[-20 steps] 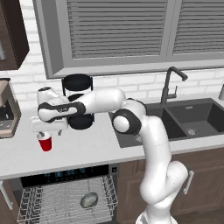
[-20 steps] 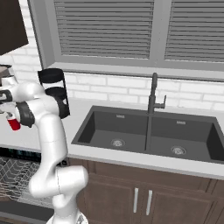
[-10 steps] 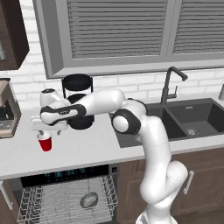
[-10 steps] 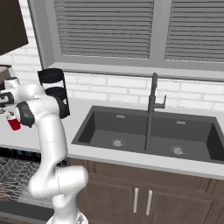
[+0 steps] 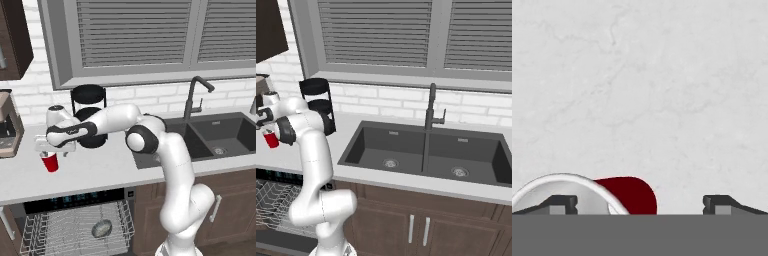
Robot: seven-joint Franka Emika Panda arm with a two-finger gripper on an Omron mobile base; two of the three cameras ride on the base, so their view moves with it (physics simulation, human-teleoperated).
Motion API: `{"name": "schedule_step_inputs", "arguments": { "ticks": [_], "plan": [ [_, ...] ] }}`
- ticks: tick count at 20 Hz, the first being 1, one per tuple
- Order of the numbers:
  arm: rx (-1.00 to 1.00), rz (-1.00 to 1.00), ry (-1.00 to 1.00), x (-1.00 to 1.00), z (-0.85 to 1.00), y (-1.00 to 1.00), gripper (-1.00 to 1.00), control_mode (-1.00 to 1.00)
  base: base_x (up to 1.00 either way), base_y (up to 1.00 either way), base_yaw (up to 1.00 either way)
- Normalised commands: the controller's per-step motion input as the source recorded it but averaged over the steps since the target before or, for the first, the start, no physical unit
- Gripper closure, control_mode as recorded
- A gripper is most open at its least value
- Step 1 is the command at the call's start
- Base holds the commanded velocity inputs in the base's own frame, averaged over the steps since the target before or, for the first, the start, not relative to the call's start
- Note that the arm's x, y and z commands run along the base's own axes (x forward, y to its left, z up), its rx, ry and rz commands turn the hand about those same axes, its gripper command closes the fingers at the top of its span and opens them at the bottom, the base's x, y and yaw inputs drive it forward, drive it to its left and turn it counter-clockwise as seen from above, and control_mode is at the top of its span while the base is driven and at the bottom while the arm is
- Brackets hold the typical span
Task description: Pick up the cup and bowl from the counter, place them in the dishwasher, and close the dishwasher door.
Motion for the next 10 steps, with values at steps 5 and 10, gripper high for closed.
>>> {"name": "schedule_step_inputs", "arguments": {
  "ticks": [5, 10],
  "plan": [
    [0.00, 0.00, 0.00, -0.04, 0.00, 0.16, 1.00, -1.00, 0.00, 0.00, 0.00],
    [0.00, 0.00, 0.00, -0.07, 0.00, 0.05, 1.00, -1.00, 0.00, 0.00, 0.00]
  ]
}}
